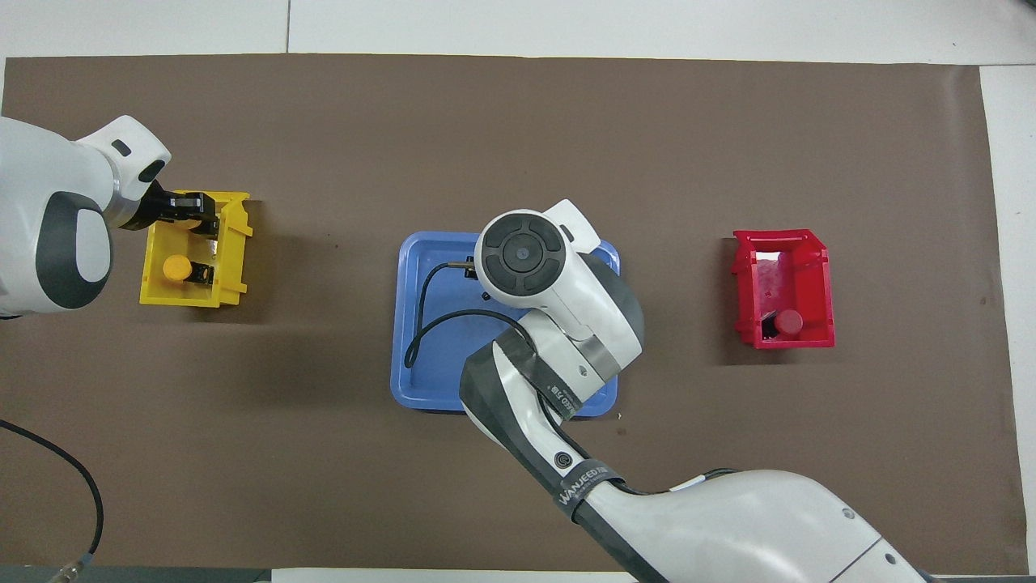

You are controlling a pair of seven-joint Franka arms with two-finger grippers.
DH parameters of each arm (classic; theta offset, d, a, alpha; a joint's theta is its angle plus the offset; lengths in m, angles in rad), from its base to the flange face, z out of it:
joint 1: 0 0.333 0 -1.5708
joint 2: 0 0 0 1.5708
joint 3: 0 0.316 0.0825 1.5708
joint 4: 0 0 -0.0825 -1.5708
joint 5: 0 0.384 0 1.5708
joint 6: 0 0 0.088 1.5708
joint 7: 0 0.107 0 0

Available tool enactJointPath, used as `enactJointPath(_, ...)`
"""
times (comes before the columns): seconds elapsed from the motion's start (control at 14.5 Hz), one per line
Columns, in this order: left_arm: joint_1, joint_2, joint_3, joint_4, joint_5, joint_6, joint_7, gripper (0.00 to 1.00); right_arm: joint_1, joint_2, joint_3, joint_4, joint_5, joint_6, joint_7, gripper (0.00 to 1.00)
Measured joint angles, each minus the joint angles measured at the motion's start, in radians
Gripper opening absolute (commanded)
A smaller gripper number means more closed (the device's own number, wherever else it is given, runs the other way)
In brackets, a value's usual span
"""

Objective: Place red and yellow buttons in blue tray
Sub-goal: 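Carry the red button to the blue tray while the left gripper grasps a yellow button, then place the yellow button in the tray while the right gripper grasps another red button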

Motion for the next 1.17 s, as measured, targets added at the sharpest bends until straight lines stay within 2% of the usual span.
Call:
enactJointPath(0.14, 0.000, -0.002, 0.000, 0.028, 0.000, -0.030, 0.000, 0.01, -0.097, -0.072, -0.009, 0.036, -0.011, -0.093, -0.111, 1.00)
enactJointPath(0.21, 0.000, -0.005, 0.000, 0.069, 0.000, -0.095, -0.001, 0.01, -0.161, -0.121, -0.011, 0.021, -0.011, -0.134, -0.220, 1.00)
enactJointPath(0.41, -0.025, -0.032, -0.005, 0.315, -0.003, -0.429, -0.067, 0.01, -0.355, -0.286, -0.013, -0.145, 0.034, -0.160, -0.513, 1.00)
enactJointPath(0.48, -0.072, -0.043, -0.007, 0.360, -0.003, -0.480, -0.134, 0.01, -0.405, -0.337, -0.013, -0.225, 0.048, -0.134, -0.592, 1.00)
enactJointPath(0.62, -0.220, -0.059, -0.012, 0.329, -0.003, -0.434, -0.328, 0.01, -0.485, -0.420, -0.014, -0.401, 0.068, -0.030, -0.716, 0.97)
enactJointPath(0.83, -0.414, -0.050, -0.021, 0.179, -0.004, -0.256, -0.513, 0.01, -0.550, -0.489, -0.013, -0.623, 0.077, 0.153, -0.809, 0.85)
enactJointPath(0.97, -0.492, -0.024, -0.022, 0.115, -0.017, -0.160, -0.576, 0.01, -0.564, -0.499, -0.013, -0.685, 0.077, 0.200, -0.821, 0.79)
enactJointPath(1.17, -0.560, 0.029, -0.022, 0.092, -0.027, -0.071, -0.653, 0.01, -0.563, -0.496, -0.006, -0.710, 0.078, 0.223, -0.822, 0.75)
